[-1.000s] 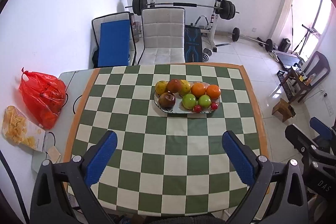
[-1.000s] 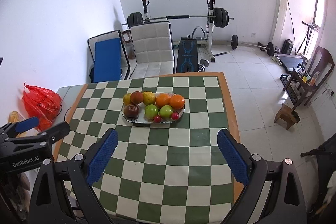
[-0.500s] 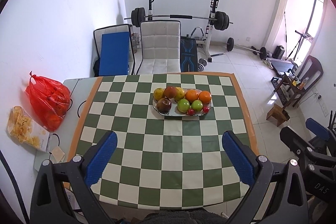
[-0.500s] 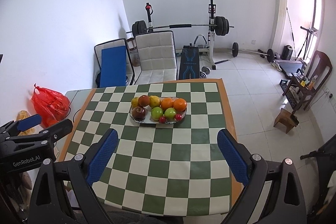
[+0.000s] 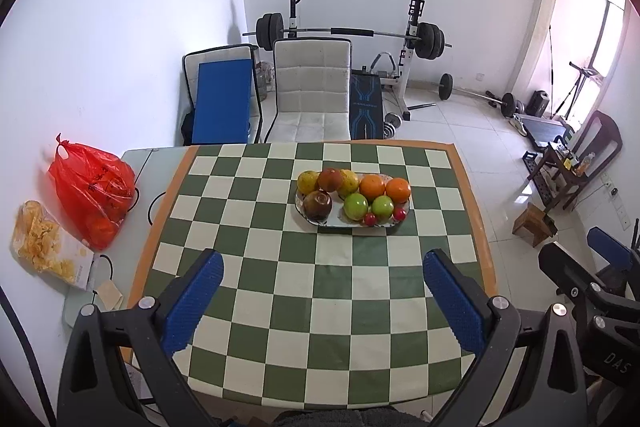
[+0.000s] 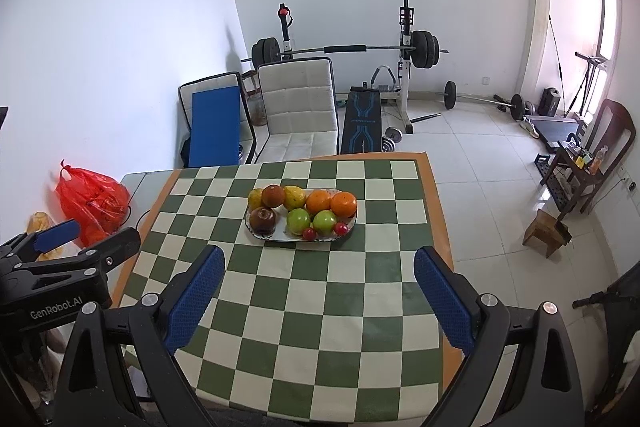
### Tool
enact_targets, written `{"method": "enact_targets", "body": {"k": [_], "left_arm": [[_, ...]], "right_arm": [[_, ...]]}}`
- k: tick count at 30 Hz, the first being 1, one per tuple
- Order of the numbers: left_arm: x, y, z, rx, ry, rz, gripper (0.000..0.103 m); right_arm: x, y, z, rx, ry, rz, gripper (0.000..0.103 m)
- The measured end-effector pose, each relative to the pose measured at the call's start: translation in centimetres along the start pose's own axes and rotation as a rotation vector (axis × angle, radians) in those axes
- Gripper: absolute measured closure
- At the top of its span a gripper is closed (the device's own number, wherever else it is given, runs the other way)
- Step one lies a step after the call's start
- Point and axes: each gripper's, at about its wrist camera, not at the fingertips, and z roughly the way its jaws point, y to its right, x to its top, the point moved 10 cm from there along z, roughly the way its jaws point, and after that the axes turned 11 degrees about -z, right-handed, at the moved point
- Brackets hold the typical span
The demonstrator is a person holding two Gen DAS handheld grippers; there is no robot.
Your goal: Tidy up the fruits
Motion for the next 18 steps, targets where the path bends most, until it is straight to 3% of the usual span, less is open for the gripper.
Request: {"method": "enact_targets", "body": {"k": [9,18], "left_arm": [[2.0,-0.4,5.1,0.034,-0.014,-0.013,0.001],[2.8,-0.8,11.4,0.08,-0.048,0.002,0.001]], "right_arm": [[1.7,2.1,7.5,-0.016,-0.041,0.025,0.003],[1.2,2.9,15.6,-0.043,-0.113,0.014,0.003]]}}
